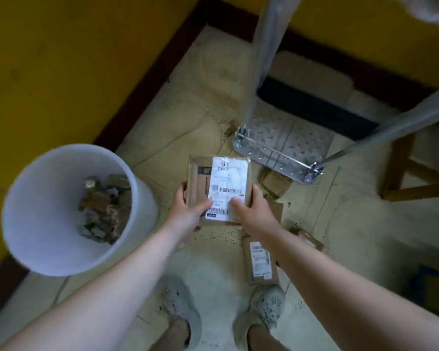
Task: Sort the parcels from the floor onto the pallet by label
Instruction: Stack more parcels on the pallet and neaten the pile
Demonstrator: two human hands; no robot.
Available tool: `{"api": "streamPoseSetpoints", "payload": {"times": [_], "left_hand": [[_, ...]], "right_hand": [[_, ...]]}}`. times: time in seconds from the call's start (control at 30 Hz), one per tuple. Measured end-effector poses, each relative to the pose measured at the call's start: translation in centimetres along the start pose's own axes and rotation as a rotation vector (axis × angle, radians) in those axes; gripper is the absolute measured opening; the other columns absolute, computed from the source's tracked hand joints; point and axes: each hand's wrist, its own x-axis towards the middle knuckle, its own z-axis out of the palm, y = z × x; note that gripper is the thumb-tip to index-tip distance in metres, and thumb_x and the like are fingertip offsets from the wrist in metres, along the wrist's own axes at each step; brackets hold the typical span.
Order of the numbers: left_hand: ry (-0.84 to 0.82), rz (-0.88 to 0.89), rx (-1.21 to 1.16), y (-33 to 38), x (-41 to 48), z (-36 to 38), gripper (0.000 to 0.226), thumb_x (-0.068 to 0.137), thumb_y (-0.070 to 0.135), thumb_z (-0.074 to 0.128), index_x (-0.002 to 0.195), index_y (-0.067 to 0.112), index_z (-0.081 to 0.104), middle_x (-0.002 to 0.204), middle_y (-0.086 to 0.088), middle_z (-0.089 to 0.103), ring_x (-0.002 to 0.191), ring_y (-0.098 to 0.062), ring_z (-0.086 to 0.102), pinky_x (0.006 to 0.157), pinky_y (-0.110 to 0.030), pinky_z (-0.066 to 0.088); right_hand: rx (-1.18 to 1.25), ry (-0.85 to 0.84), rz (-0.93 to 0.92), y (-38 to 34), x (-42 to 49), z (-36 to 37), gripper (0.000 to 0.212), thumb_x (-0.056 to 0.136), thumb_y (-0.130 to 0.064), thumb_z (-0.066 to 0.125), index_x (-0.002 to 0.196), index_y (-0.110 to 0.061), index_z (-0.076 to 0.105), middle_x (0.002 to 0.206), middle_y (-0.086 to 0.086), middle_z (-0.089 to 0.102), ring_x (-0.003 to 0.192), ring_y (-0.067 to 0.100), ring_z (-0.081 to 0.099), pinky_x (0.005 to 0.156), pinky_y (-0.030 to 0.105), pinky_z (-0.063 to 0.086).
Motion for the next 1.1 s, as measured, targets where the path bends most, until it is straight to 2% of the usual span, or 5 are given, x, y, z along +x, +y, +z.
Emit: {"api": "streamPoseSetpoints", "payload": {"times": [0.13,0.33,0.5,0.63,1.1], "left_hand": [[-0.003,0.11,-0.019,7.2,-10.2,-0.5,0.076,0.084,0.019,0.069,0.144,0.03,0.024,0.123,-0.009,0.06,0.097,-0.023,0.066,0.081,-0.046,0.056],[0.006,0.328,-0.046,14.7,-23.7,-1.5,0.078,0.086,0.025,0.066,0.147,0.034,0.017,0.125,-0.011,0.059,0.099,-0.023,0.066,0.089,-0.051,0.052],[-0.108,0.479,-0.031,18.5,-32.1,-2.6,0.066,0.088,0.021,0.063,0.144,0.026,0.027,0.111,-0.008,0.066,0.087,-0.02,0.071,0.074,-0.042,0.059],[-0.28,0.639,0.005,19.6,-37.8,-3.8,0.051,0.09,0.016,0.061,0.136,0.022,0.039,0.099,-0.003,0.071,0.083,-0.018,0.072,0.058,-0.027,0.056],[-0.686,0.894,0.15,14.6,-54.9,1.1,0.041,0.092,0.021,0.059,0.125,0.042,0.046,0.099,0.014,0.07,0.09,-0.011,0.07,0.064,-0.025,0.057]], "right_hand": [[-0.002,0.001,-0.166,-7.6,-9.8,-3.4,0.037,0.091,-0.035,0.057,0.122,-0.042,0.038,0.124,-0.005,0.06,0.101,0.014,0.064,0.084,0.044,0.056],[0.111,0.045,-0.42,-15.3,-22.6,-7.1,0.036,0.091,-0.04,0.055,0.121,-0.054,0.038,0.124,-0.005,0.056,0.105,0.014,0.062,0.083,0.042,0.057],[0.221,0.115,-0.548,-18.0,-31.2,-7.6,0.032,0.096,-0.036,0.051,0.113,-0.058,0.037,0.118,-0.008,0.061,0.099,0.012,0.066,0.079,0.04,0.059],[0.298,0.224,-0.632,-18.2,-37.4,-7.6,0.028,0.096,-0.034,0.052,0.115,-0.053,0.044,0.11,-0.008,0.067,0.096,0.011,0.068,0.082,0.043,0.057],[0.368,0.522,-0.798,-9.7,-57.9,-12.7,0.047,0.093,-0.04,0.058,0.134,-0.041,0.034,0.113,-0.003,0.067,0.097,0.016,0.069,0.076,0.038,0.059]]}}
